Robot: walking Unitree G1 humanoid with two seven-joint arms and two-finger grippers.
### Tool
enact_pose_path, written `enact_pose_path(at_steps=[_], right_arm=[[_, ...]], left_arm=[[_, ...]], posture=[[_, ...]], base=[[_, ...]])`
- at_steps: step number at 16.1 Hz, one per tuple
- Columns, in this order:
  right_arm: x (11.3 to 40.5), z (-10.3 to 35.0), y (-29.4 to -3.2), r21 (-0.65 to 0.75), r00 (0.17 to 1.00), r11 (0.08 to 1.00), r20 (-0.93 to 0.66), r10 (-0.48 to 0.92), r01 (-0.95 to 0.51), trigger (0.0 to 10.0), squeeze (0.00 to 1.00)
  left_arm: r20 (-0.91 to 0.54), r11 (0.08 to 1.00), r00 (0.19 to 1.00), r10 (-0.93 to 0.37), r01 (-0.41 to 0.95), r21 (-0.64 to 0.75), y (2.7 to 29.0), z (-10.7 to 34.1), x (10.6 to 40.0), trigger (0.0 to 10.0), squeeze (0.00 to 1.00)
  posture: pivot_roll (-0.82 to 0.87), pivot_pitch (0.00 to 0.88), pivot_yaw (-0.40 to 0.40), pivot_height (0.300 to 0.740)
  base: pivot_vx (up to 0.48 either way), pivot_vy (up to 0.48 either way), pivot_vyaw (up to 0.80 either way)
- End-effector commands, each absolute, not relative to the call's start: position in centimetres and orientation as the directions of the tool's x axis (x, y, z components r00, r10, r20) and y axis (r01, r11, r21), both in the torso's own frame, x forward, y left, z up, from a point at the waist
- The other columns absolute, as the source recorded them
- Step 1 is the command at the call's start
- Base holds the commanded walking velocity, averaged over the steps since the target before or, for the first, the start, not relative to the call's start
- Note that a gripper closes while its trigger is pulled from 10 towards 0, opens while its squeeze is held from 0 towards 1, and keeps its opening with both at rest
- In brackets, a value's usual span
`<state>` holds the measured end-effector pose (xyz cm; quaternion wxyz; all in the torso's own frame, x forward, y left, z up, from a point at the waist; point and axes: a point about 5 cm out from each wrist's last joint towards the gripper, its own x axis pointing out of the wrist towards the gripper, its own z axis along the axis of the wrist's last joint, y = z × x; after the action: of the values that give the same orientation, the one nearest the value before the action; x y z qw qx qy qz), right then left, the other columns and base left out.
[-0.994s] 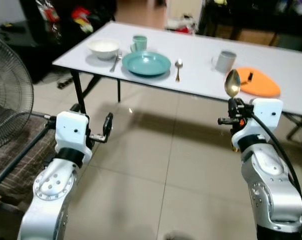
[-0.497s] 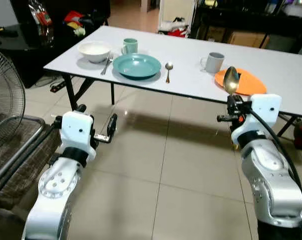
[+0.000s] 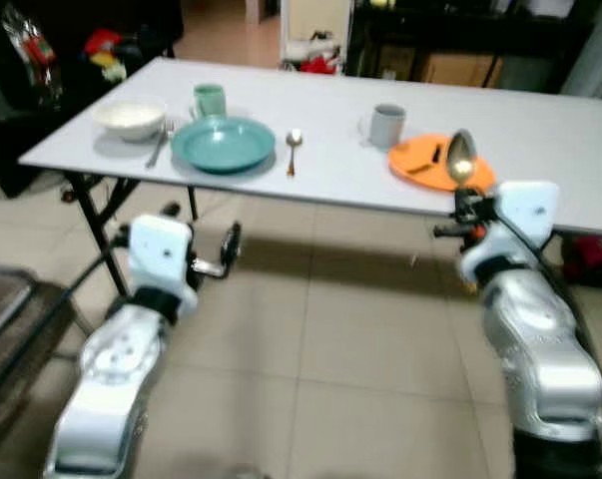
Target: Setting the table
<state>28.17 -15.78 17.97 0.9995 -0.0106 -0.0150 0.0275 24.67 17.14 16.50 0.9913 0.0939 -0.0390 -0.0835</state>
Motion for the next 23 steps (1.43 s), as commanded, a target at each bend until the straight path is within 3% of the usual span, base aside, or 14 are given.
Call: enact_pose_path(at_steps=[1, 23], right_arm=[[28.1, 18.3, -16.4, -0.036, 0.998, 0.999, 0.040, 0.042, -0.041, 10.0, 0.00], [28.9, 16.7, -16.1, -0.054, 0.996, 0.995, -0.040, 0.080, -0.082, 10.0, 0.00]], left_arm=[[0.062, 0.966, 0.980, -0.191, 0.177, 0.191, 16.7, 16.5, 24.8, 10.0, 0.00], [0.054, 0.957, 0.977, -0.208, 0.192, 0.217, 17.2, 16.4, 25.0, 10.0, 0.00]], posture=[[0.07, 0.000, -0.048, 0.740], [0.09, 0.000, -0.052, 0.740]], base=[[0.345, 0.000, 0.00], [0.347, 0.000, 0.00]])
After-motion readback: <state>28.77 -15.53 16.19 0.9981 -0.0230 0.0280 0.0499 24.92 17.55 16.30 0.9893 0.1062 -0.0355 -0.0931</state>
